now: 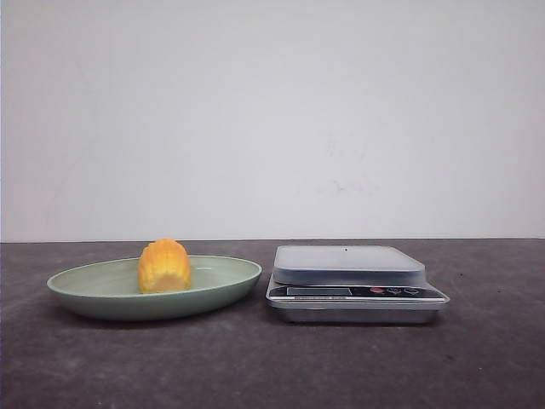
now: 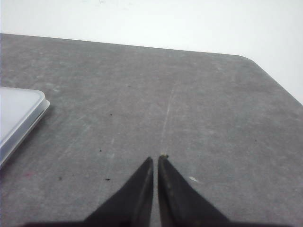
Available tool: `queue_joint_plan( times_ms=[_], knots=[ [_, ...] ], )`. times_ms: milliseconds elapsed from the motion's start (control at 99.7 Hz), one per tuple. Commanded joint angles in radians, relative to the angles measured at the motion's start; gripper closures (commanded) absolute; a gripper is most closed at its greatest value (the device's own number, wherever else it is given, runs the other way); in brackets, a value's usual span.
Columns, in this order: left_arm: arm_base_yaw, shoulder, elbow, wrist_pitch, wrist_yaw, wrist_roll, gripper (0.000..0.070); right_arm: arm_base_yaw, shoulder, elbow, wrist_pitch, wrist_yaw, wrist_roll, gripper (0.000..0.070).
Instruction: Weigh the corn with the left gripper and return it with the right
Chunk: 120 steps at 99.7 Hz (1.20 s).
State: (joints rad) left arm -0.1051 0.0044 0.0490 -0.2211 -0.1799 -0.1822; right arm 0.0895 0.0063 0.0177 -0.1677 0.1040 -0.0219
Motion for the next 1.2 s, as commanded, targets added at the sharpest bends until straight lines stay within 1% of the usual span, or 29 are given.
queue_joint_plan(
  times_ms=[0, 752, 822, 902, 1083, 1133, 1193],
  knots=[
    [0.001, -0.001, -0.017, -0.010, 0.001, 0.010, 0.0681, 0.000, -0.002, -0.005, 0.010, 0.001, 0.004, 0.0690],
    [0.001, -0.001, -0.017, -0.010, 0.001, 0.010, 0.0681, 0.000, -0.002, -0.005, 0.013, 0.000, 0.012, 0.0690],
    [0.001, -0.001, -0.017, -0.005, 0.001, 0.009, 0.0682, 0.000, -0.002, -0.005, 0.011, -0.004, 0.029, 0.0690],
    [0.001, -0.001, -0.016, 0.010, 0.001, 0.009, 0.0682, 0.000, -0.002, -0.005, -0.001, -0.029, 0.077, 0.0690],
    [0.001, -0.001, -0.017, 0.013, 0.001, 0.008, 0.0682, 0.000, -0.002, -0.005, 0.000, -0.037, 0.114, 0.0690],
    [0.001, -0.001, -0.017, 0.019, 0.004, -0.007, 0.0685, 0.000, -0.002, -0.005, 0.005, -0.040, 0.131, 0.0693],
    [0.000, -0.001, -0.015, 0.042, 0.014, -0.053, 0.0688, 0.000, -0.002, 0.001, 0.018, -0.052, 0.167, 0.0694]
  ],
)
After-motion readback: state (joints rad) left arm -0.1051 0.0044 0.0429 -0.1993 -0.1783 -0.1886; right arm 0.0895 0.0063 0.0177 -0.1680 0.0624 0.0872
